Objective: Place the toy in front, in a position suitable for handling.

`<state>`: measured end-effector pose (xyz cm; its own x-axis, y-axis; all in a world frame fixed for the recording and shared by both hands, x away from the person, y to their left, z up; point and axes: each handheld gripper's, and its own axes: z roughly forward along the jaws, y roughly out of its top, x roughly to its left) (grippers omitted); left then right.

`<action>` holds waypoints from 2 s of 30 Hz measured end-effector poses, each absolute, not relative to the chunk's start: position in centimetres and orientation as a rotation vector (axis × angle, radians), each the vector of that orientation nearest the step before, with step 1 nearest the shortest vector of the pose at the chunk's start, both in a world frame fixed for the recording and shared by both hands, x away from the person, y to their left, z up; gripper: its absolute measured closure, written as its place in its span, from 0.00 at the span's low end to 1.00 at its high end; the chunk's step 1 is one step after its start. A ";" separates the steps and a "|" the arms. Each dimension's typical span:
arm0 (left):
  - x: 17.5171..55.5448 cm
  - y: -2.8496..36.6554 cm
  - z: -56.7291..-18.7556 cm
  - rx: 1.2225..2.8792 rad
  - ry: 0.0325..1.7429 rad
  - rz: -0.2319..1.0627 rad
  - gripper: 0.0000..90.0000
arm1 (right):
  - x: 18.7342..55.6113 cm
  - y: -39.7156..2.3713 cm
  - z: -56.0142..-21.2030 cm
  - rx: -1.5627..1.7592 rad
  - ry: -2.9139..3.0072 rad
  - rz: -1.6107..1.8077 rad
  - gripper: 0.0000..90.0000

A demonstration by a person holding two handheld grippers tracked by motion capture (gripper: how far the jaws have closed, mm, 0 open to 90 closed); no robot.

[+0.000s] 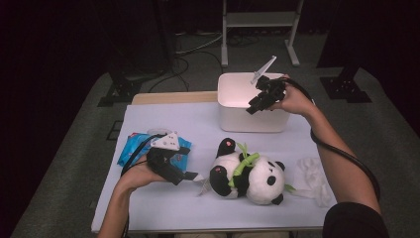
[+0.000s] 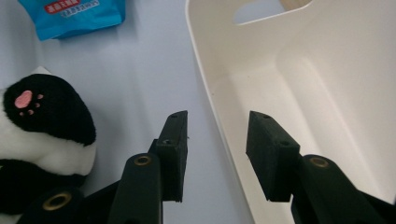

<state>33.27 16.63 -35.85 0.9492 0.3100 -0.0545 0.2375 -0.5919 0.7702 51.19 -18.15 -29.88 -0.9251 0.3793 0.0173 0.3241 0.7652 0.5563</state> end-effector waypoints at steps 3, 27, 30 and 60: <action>33.3 16.7 -35.9 2.224 0.388 0.105 0.11 | 51.3 -18.0 -30.1 0.577 2.863 0.854 0.66; 33.3 16.8 -35.9 2.226 0.388 0.102 0.11 | 51.6 -17.1 -31.1 0.576 2.899 0.813 0.90; 33.3 16.8 -35.9 2.230 0.390 0.100 0.11 | 51.5 -17.0 -31.1 0.566 2.913 0.821 0.92; 33.4 16.3 -36.4 2.240 0.389 0.084 0.11 | 47.0 -14.7 -31.2 0.351 2.965 0.885 0.96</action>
<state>33.37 16.33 -36.36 0.9496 0.3055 -0.0702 0.2491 -0.5996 0.7605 47.05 -14.66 -31.19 -0.9742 0.2225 0.0381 0.2069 0.8130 0.5443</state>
